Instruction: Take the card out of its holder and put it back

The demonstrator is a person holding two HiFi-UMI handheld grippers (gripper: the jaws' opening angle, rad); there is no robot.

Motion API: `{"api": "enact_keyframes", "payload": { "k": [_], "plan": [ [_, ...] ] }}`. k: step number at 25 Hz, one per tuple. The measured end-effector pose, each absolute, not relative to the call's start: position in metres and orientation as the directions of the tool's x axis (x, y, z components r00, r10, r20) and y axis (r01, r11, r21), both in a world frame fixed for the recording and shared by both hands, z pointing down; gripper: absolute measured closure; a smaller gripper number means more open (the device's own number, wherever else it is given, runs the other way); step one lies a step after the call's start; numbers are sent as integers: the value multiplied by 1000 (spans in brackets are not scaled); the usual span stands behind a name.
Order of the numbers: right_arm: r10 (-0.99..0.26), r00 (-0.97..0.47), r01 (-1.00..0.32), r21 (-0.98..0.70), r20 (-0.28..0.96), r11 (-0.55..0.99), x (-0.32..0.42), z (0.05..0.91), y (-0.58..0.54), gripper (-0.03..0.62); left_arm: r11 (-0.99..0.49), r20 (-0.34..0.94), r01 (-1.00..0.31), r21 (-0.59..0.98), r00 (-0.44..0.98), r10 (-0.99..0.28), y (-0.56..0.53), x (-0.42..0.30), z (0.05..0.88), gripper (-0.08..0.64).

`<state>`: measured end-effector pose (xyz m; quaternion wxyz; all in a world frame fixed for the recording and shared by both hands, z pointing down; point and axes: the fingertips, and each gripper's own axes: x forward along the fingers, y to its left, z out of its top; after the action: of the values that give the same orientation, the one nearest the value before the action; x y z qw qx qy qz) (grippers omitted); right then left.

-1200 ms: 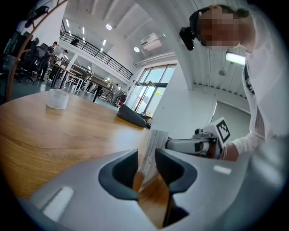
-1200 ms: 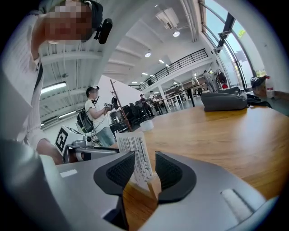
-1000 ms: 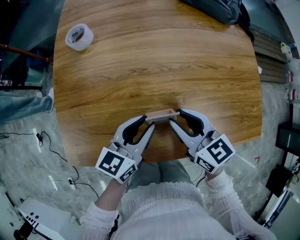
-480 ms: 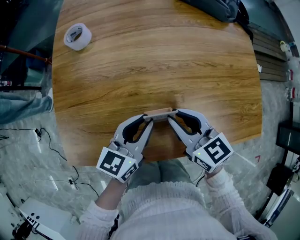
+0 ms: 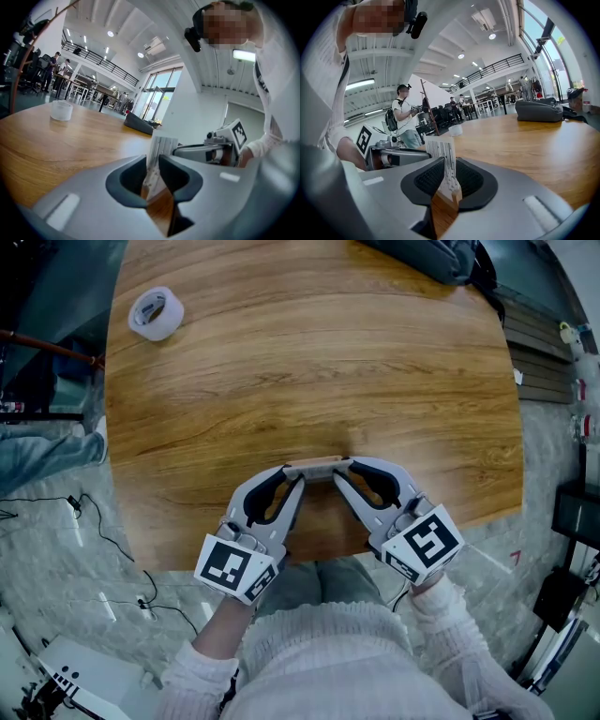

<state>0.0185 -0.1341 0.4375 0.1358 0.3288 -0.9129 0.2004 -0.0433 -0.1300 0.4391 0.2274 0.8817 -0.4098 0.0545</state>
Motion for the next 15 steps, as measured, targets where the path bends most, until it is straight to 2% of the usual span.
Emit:
{"api": "enact_keyframes", "payload": {
  "k": [15],
  "plan": [
    [-576, -742, -662, -243, 342, 709, 18, 411, -136, 522, -573, 235, -750, 331, 653, -720, -134, -44, 412, 479]
  ]
}}
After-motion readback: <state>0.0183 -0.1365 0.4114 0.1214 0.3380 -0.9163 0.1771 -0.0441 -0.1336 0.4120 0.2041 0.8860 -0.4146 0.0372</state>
